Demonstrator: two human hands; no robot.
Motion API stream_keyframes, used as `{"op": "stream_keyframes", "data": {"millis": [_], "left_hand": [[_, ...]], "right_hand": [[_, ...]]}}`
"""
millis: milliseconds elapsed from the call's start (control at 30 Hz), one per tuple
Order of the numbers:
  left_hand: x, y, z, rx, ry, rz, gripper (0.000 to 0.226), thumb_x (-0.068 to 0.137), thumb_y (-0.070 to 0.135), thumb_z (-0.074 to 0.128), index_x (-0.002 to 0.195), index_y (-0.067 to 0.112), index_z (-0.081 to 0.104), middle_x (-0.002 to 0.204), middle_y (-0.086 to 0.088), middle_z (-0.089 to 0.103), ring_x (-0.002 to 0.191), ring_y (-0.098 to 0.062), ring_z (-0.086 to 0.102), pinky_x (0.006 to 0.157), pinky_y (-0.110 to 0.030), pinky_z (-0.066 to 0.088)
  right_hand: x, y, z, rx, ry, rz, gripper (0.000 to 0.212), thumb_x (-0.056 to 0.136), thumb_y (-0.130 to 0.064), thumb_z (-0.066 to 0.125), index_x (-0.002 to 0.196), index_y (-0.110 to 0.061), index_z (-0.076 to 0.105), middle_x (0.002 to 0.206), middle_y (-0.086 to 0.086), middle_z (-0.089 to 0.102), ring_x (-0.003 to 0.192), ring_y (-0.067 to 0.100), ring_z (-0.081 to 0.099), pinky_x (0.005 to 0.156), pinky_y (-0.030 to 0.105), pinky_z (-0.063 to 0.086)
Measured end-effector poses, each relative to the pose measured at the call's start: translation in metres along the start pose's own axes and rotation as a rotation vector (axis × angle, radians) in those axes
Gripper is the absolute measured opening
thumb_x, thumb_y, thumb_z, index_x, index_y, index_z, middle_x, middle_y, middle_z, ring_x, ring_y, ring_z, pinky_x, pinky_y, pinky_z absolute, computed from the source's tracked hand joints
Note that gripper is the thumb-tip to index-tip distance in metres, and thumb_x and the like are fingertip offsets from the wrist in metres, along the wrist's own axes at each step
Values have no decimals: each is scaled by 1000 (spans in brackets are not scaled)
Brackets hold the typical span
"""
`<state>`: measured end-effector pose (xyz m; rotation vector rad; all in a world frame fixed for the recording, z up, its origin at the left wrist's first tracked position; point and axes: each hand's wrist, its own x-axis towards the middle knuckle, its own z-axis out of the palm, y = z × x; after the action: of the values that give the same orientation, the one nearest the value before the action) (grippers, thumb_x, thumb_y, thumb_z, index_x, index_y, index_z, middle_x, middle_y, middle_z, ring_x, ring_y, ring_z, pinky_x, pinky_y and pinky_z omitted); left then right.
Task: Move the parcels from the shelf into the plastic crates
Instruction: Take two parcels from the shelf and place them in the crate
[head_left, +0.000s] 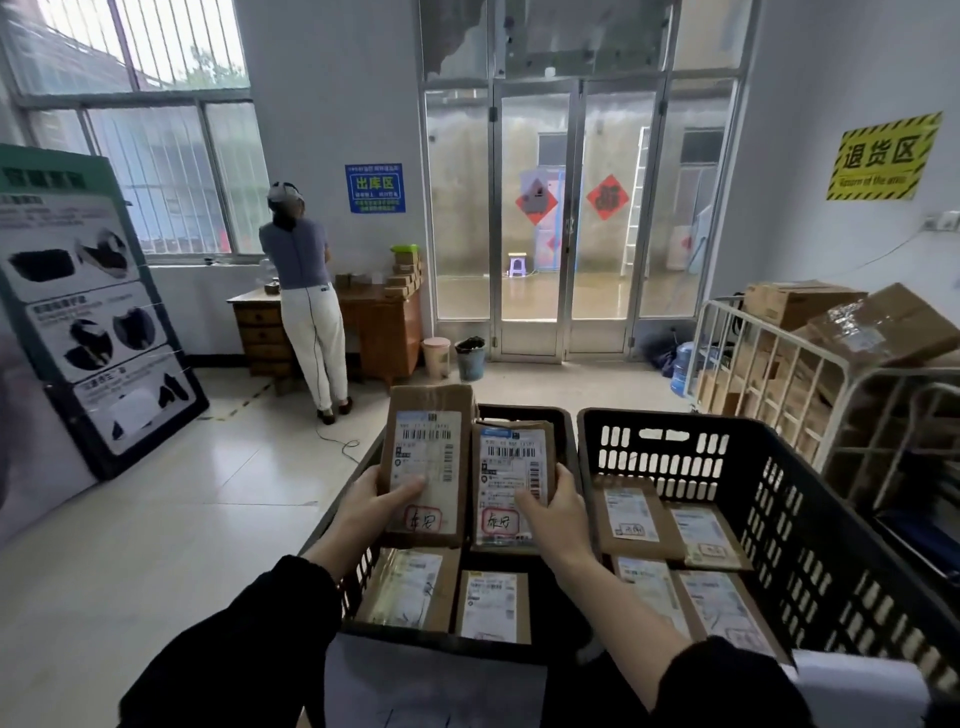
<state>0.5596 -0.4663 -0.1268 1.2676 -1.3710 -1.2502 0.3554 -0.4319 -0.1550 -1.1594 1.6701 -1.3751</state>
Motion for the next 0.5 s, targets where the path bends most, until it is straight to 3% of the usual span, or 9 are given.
{"op": "stream_keyframes", "data": {"millis": [67,167,233,367,500], "left_hand": [[16,-6,0,15,-2,-19,38,83,20,68,115,6,53,107,-13,67,93,-28,68,76,-39,58],[42,-16,-1,56,-16,-55,23,82,22,68,99,12,57,93,-6,70,72,-13,71,52,-20,55],[65,-24,-3,98,-21,-82,12,83,22,68,88,16,59,85,-2,70,61,-4,69,48,-15,52],[105,-38,-3,167,-78,-177,27,84,26,67,103,9,61,98,-10,71,84,-19,70,71,-27,56],[141,-51,1,189,-142,-254,36,84,25,67,112,4,59,103,-12,70,94,-24,68,88,-39,54]], "right_hand": [[12,6,8,-6,5,35,55,87,-25,57,137,-21,35,121,10,52,110,28,54,93,47,49],[32,15,20,-25,9,89,56,88,-25,57,138,-20,34,123,11,53,111,28,54,95,47,48],[49,20,29,-45,20,132,52,89,-25,57,136,-19,36,122,10,54,111,27,54,95,47,48],[80,31,45,-93,40,219,45,89,-27,55,131,-18,40,119,10,55,108,28,55,93,46,48],[104,45,56,-98,78,278,43,87,-25,55,128,-18,44,117,9,57,105,27,56,92,44,49]]}}
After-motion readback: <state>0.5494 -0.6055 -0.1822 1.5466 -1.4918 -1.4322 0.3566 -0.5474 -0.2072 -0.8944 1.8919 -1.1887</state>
